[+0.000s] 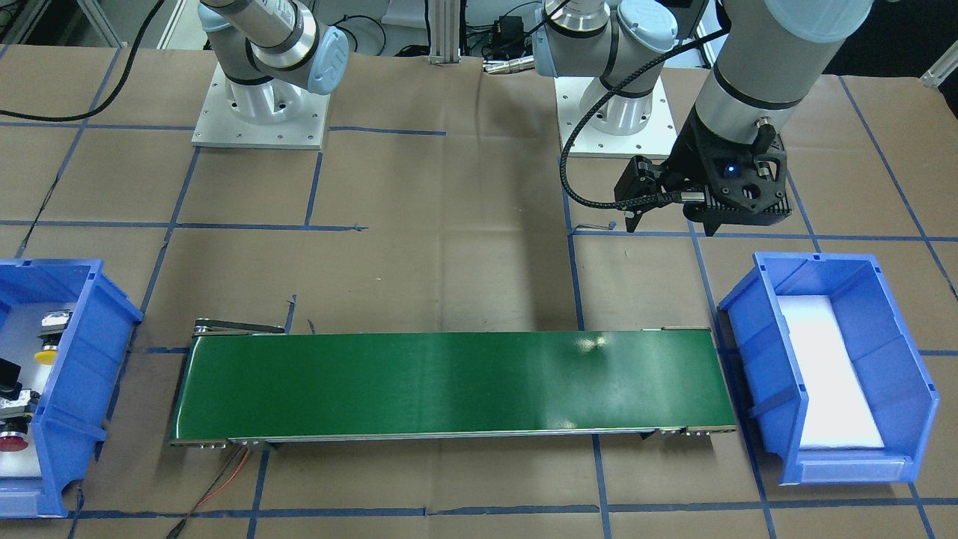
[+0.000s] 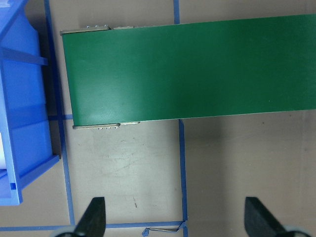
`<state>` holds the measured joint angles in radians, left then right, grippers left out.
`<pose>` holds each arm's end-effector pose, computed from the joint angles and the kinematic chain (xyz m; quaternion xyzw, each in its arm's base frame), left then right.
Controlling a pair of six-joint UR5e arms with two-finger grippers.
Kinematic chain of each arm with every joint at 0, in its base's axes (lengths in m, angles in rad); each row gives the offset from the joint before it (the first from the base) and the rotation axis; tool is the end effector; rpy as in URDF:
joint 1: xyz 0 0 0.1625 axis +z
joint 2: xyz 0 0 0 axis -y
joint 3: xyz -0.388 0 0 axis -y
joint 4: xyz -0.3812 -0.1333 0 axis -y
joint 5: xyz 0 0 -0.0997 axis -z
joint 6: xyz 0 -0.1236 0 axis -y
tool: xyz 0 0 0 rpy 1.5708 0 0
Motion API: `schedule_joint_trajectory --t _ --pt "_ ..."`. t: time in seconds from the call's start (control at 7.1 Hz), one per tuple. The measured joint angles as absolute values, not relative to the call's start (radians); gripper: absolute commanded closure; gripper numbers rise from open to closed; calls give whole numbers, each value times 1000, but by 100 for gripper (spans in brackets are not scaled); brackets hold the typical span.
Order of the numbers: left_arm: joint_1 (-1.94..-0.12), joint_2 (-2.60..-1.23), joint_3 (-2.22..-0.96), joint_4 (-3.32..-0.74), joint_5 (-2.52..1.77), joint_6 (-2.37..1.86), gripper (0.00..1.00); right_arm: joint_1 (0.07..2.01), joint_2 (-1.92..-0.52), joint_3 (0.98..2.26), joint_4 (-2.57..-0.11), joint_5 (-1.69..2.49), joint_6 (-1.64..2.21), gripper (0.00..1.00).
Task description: Transport two buttons from left to right
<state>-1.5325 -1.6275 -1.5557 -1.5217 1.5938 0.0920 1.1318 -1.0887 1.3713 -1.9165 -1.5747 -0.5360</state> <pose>-0.1111 -0.5081 0.4112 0.0268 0.9996 -0.0030 0.0117 -0.1574 -0.6478 0.2829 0.0484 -0.9983 0.0270 0.0165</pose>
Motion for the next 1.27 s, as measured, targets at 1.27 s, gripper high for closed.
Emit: schedule_joint_trajectory --t 1.27 --pt "-1532 -1628 -1557 -1522 1594 92 0 1562 -1533 1522 -1693 -1477 -244 0"
